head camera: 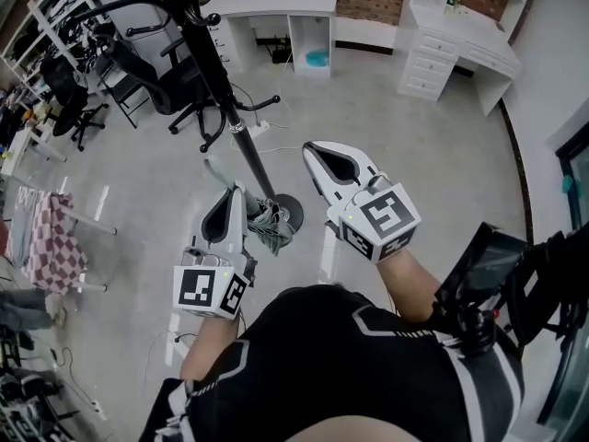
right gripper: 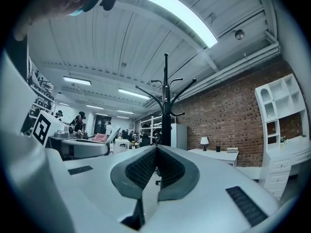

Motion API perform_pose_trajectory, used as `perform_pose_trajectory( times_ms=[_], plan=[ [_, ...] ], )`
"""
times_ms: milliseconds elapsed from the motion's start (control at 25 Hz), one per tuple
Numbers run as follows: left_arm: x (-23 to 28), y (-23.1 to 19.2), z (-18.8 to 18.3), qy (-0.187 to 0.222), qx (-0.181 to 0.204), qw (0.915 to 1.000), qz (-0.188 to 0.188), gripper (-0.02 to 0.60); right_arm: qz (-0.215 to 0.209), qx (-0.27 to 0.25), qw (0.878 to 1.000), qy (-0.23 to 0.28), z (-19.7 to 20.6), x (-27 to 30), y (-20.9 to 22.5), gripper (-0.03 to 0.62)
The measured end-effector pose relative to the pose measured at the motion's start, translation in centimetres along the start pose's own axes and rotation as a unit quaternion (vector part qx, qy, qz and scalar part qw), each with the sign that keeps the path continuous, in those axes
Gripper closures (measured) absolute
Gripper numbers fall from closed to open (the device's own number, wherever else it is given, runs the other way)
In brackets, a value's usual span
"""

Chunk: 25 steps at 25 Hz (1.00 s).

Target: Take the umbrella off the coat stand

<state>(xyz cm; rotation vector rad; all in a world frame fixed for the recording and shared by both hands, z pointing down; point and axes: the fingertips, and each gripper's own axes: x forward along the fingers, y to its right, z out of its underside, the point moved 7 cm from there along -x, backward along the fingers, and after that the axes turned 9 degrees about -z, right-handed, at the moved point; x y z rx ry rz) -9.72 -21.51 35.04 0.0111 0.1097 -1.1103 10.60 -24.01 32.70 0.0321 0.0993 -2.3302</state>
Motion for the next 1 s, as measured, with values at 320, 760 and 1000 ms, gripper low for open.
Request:
perform_pose_trajectory(
  times_ms=[320, 760, 1000],
  plan=[
    [0.10, -0.08, -0.19, -0.001, -0.002, 1.0000, 0.009, 0.569, 0.001, -0.001, 1.000, -0.001, -0.18, 0.43, -0.09, 0.594],
    [0.00, -0.52, -0.22, -0.005, -0.005, 0.9999, 0.010, 0.569, 0.007, 0.006, 1.000, -0.006, -0.15, 0.53, -0.14, 0.594],
    [-0.43, -0.22, -0.55, 0.001, -0.002, 0.9998, 0.017, 0.569, 0.010, 0.011, 1.000, -0.010, 0.16, 0.18, -0.39, 0.594]
  ],
)
